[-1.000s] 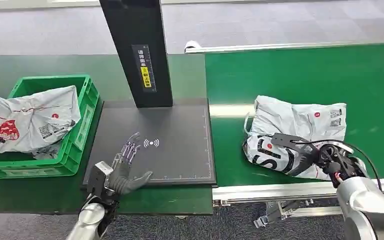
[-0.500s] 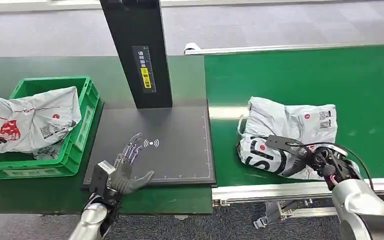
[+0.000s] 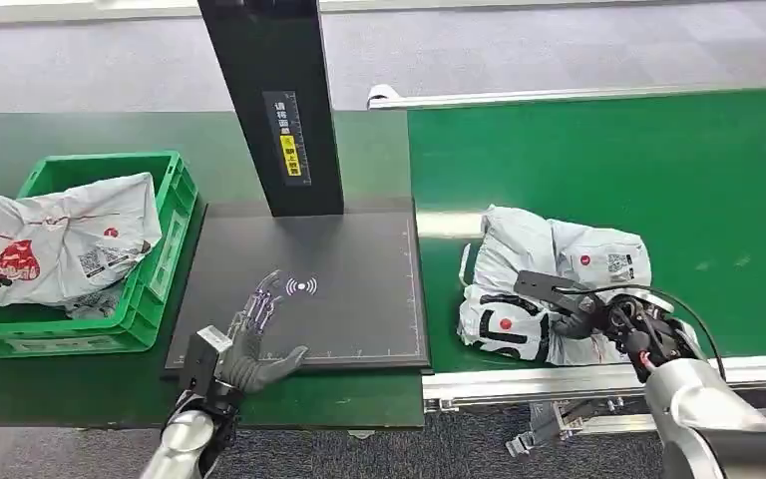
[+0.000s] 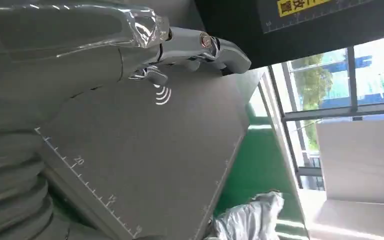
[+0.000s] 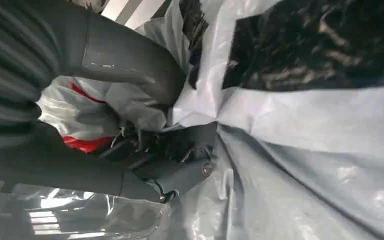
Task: Moved the parcel from conveyor to table for the left to box.
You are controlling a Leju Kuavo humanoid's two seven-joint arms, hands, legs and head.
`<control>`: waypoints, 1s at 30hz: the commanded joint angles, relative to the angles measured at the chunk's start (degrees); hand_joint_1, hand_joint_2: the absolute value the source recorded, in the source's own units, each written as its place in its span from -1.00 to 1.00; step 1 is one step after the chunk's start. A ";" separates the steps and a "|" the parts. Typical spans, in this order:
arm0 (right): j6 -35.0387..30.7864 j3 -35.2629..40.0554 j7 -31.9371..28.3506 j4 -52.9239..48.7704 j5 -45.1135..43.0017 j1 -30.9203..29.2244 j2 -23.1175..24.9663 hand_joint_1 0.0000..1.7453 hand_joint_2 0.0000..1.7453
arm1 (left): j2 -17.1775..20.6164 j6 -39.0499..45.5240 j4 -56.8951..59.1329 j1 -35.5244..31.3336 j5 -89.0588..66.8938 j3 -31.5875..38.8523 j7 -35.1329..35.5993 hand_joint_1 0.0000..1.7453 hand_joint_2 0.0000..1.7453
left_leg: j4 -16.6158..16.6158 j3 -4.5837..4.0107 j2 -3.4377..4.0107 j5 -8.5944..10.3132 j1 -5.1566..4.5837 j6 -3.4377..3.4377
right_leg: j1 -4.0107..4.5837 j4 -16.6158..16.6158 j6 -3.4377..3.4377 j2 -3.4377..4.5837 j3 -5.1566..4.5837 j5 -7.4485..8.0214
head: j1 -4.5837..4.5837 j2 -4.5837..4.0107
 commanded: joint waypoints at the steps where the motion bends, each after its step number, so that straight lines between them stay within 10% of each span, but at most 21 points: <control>1: 1.57 4.64 -1.81 1.60 0.95 -0.39 2.71 1.00 1.00 | 0.55 0.52 0.45 1.84 -0.24 1.39 -0.16 -1.00 1.00 | -0.08 0.05 0.11 0.01 -0.01 0.01 | 0.00 -0.07 -0.02 0.13 0.02 0.04 | 0.00 0.00; 8: -4.01 5.21 -4.67 0.53 0.00 -0.93 3.80 1.00 1.00 | 0.77 0.79 -2.71 4.90 -0.43 3.07 -0.42 -1.00 1.00 | -0.11 0.02 0.17 0.02 -0.02 0.01 | -0.01 -0.09 -0.03 0.19 -0.05 0.07 | -0.02 -0.02; 13: -24.52 2.14 -11.81 -2.52 -5.46 -2.42 7.46 1.00 1.00 | 0.63 0.44 -6.91 7.97 -0.73 5.79 -0.86 -1.00 1.00 | -0.03 -0.11 0.31 -0.03 -0.03 0.00 | -0.03 0.02 -0.02 0.31 -0.20 0.05 | 0.00 0.00; 30: -24.87 2.84 -11.64 -2.36 -5.97 -2.53 7.31 1.00 1.00 | 0.38 0.29 -7.19 8.06 -0.98 5.98 -0.76 -1.00 1.00 | -0.05 -0.29 -0.02 0.02 -0.06 0.01 | -0.05 0.00 -0.01 0.04 -0.31 0.01 | 0.00 0.00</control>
